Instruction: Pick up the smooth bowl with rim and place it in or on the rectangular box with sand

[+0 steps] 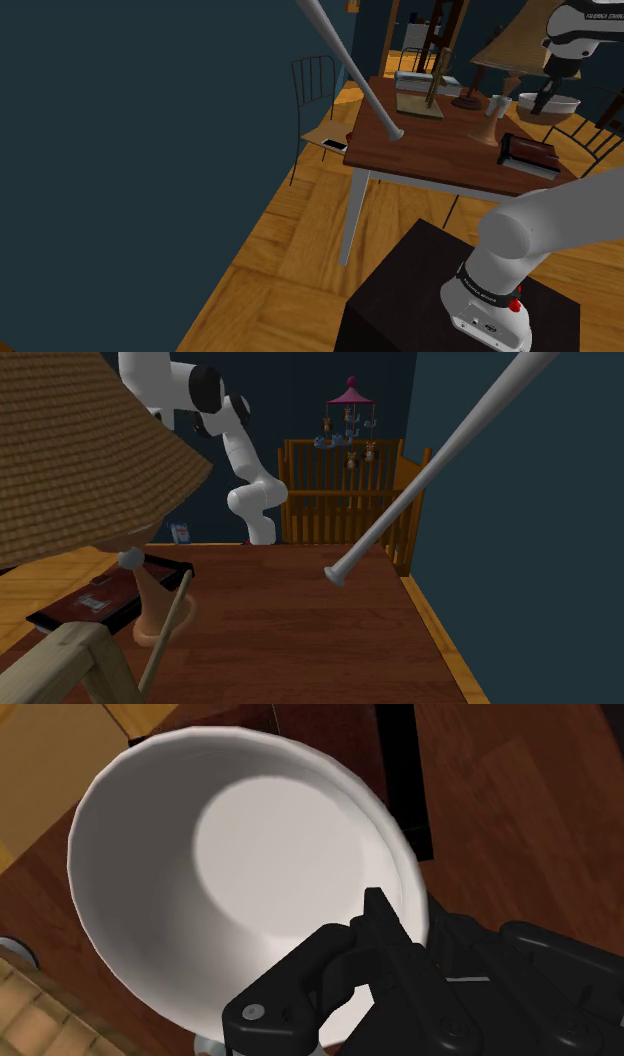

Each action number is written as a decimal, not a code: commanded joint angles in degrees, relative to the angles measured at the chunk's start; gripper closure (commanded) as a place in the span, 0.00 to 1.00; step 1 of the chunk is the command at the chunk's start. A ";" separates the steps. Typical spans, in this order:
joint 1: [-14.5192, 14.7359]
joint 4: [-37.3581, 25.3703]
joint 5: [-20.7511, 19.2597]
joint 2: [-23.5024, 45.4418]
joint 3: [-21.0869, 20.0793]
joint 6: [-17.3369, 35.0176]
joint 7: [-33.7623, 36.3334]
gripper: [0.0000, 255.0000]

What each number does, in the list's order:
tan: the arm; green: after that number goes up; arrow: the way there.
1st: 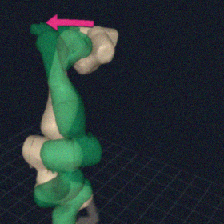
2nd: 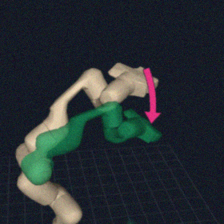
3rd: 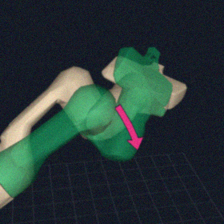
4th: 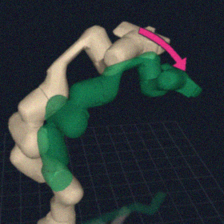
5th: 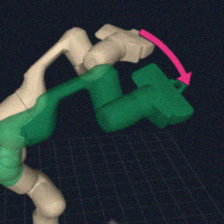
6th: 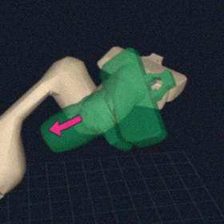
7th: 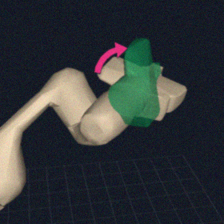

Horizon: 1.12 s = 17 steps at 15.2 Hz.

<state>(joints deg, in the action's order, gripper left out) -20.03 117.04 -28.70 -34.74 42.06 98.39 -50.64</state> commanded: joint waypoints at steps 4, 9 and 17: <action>0.90 -2.80 -0.14 3.12 6.50 1.00 -5.59 1.00; 0.45 1.20 -1.14 2.51 7.41 4.48 -4.80 1.00; 0.03 6.98 -2.69 2.29 9.43 10.21 -3.71 1.00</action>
<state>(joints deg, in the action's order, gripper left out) -19.98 123.33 -31.20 -32.47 51.20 107.80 -54.49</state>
